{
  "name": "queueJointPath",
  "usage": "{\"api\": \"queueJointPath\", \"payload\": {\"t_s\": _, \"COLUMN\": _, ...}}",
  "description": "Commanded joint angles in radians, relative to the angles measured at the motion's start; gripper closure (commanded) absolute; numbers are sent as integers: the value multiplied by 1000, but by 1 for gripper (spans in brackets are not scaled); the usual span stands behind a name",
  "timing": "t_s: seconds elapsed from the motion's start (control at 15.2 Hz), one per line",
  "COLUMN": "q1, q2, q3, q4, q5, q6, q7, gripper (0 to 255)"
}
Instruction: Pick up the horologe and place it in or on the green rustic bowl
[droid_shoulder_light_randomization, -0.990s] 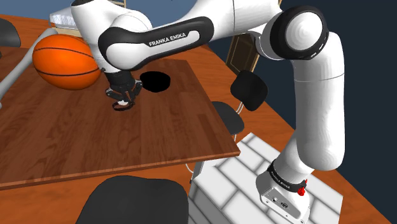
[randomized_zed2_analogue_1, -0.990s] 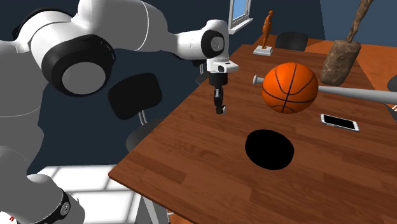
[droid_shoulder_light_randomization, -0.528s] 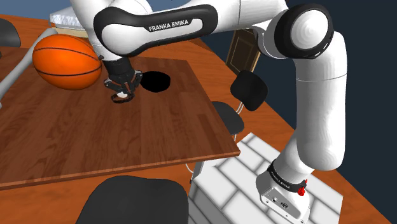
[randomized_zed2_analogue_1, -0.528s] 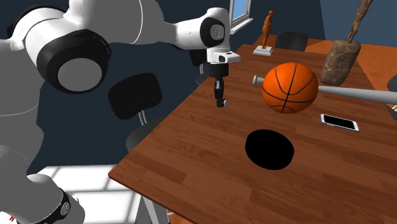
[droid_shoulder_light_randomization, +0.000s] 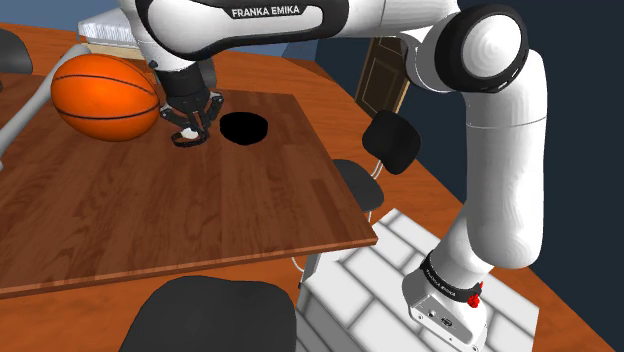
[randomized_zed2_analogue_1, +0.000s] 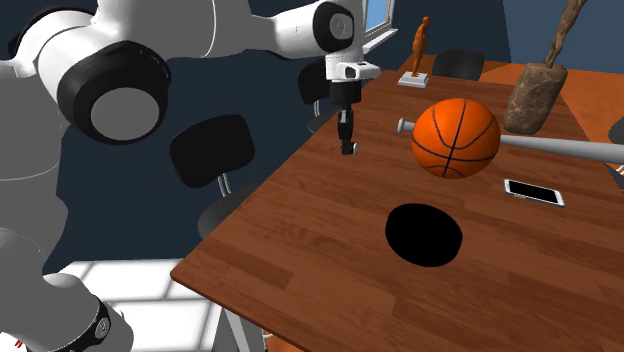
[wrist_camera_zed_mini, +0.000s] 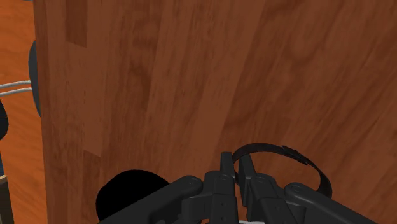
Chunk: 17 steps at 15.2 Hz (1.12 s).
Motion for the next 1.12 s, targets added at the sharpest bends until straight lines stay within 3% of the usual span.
{"api": "queueJointPath", "payload": {"t_s": 0.0, "q1": 4, "q2": -1, "q3": 1, "q4": 24, "q5": 1, "q6": -24, "q7": -7, "gripper": 255}}
{"api": "queueJointPath", "payload": {"t_s": 0.13, "q1": 10, "q2": 0, "q3": 1, "q4": 52, "q5": 2, "q6": -49, "q7": -15, "gripper": 255}}
{"api": "queueJointPath", "payload": {"t_s": 0.59, "q1": -110, "q2": -26, "q3": -31, "q4": 30, "q5": 8, "q6": -8, "q7": -154, "gripper": 255}}
{"api": "queueJointPath", "payload": {"t_s": 1.06, "q1": -202, "q2": 2, "q3": -70, "q4": 88, "q5": -1, "q6": 5, "q7": -295, "gripper": 255}}
